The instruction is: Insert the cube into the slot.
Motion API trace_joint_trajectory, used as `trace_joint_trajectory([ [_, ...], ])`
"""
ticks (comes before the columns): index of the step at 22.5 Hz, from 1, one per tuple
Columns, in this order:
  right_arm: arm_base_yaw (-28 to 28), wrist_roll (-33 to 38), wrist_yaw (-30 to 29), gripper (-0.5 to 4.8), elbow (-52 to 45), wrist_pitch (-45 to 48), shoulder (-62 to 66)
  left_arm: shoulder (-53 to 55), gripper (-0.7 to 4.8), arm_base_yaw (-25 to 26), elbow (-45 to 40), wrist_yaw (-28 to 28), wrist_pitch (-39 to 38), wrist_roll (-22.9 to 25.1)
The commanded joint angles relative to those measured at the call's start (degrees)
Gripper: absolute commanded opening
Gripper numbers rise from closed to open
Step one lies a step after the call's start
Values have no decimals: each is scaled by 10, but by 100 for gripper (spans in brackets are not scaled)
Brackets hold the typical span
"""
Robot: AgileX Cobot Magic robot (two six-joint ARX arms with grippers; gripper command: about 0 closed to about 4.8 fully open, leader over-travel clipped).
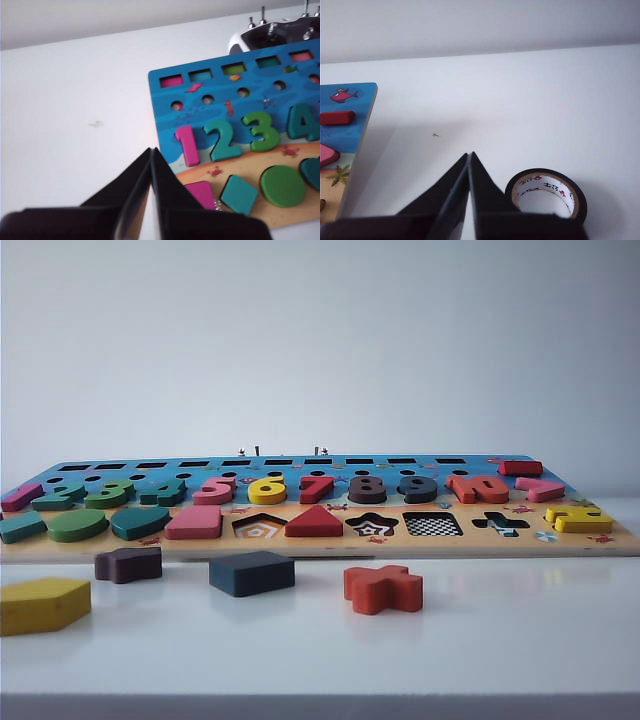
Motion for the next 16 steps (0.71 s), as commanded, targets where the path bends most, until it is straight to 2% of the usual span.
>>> trace_joint_trajectory([
  [1,-1,2,0,-4,0,7,-1,28,17,-17,33,20,-15,7],
  [8,-1,6,0,-4,0,8,-1,103,17,-79,136,73,-131,32],
  [10,-1,40,0,-4,0,7,-1,132,17,-101,175,93,-181,36],
  [16,-1,112,-7,-3,0,9,-1,181,17,-145,235,133,-249,38],
])
